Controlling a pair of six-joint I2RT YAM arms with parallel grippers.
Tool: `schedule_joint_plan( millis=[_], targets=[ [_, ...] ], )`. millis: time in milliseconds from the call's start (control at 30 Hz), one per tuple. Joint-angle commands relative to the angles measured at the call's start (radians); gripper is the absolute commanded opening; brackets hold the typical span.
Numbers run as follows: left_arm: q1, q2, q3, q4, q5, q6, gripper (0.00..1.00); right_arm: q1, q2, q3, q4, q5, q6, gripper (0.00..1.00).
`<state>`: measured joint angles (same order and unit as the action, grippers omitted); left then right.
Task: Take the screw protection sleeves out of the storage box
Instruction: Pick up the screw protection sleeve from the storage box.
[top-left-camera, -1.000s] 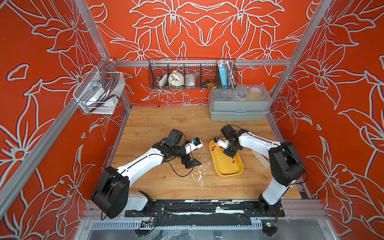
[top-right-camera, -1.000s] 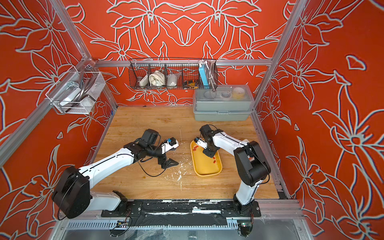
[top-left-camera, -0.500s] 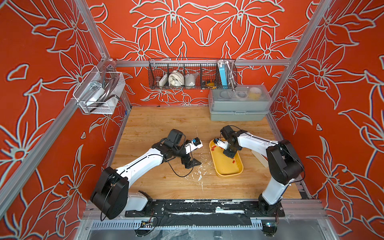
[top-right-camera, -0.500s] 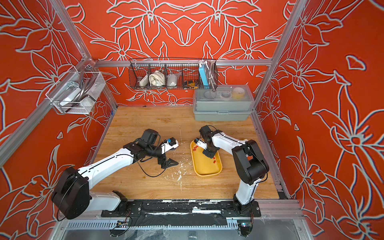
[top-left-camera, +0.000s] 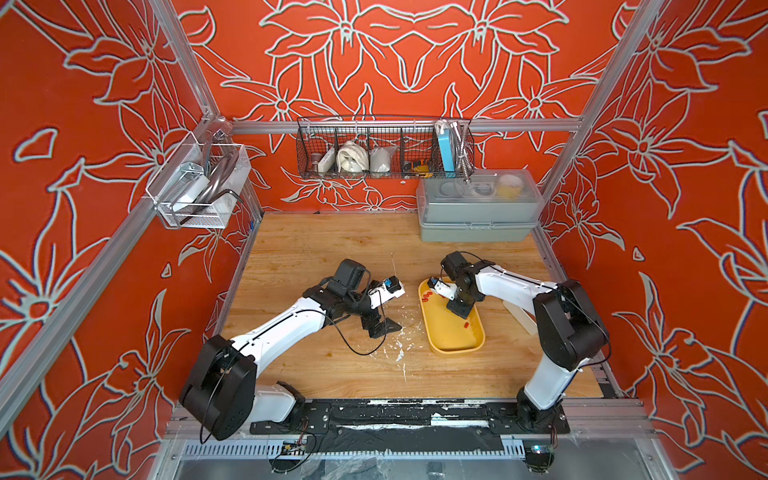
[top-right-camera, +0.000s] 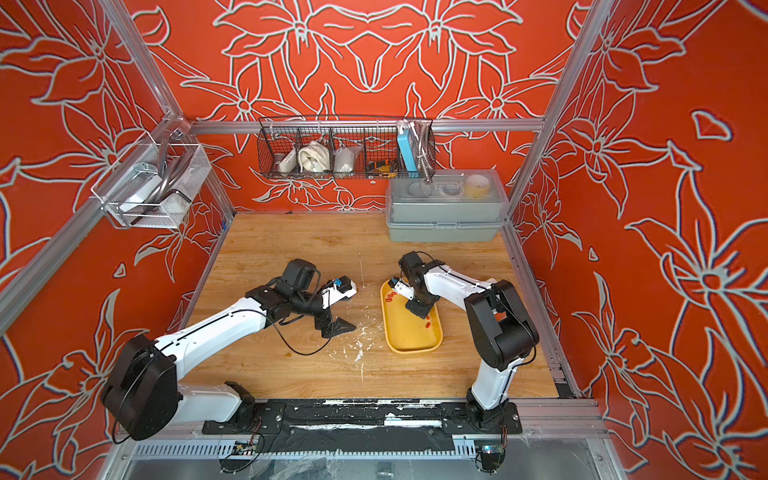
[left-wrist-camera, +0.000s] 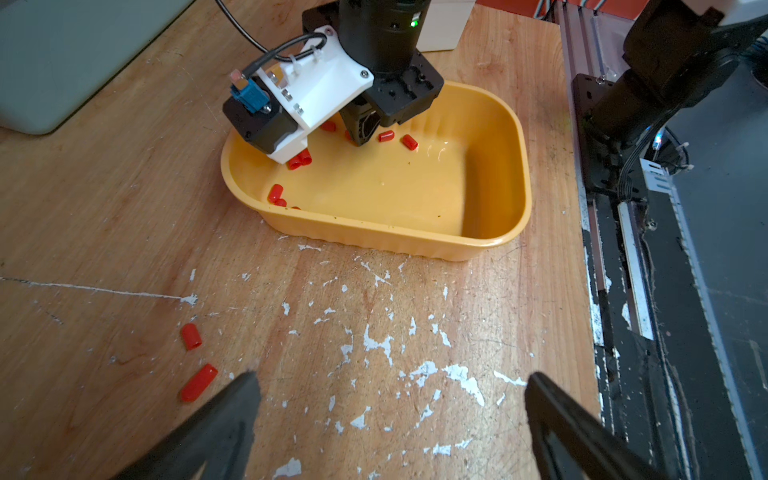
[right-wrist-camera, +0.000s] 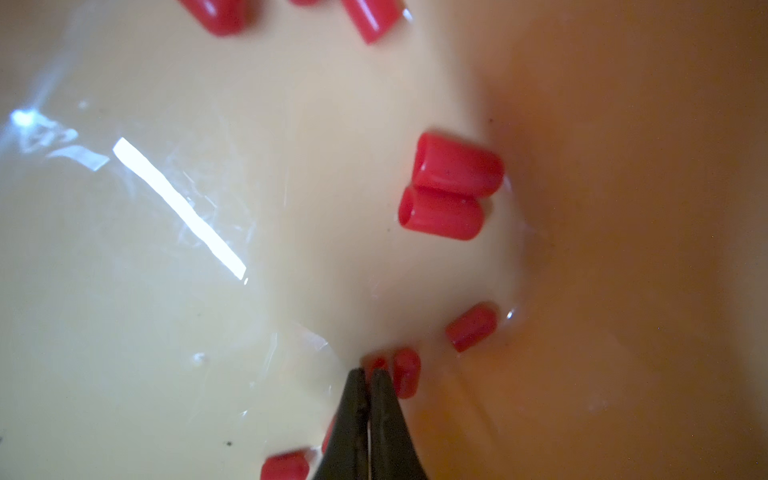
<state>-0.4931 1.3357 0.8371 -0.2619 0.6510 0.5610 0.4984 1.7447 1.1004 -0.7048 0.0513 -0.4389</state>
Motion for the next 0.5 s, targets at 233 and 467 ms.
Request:
schedule_joint_plan(
  millis=[233, 467],
  targets=[
    [-0.001, -0.032, -0.001, -0.021, -0.048, 0.007, 0.98, 0.004, -0.092, 0.070, -0.120, -0.132, 0.008, 0.00],
    [0.017, -0.035, 0.008, -0.023, -0.056, -0.013, 0.98, 0.002, -0.115, 0.117, -0.159, -0.221, 0.011, 0.00]
  ],
)
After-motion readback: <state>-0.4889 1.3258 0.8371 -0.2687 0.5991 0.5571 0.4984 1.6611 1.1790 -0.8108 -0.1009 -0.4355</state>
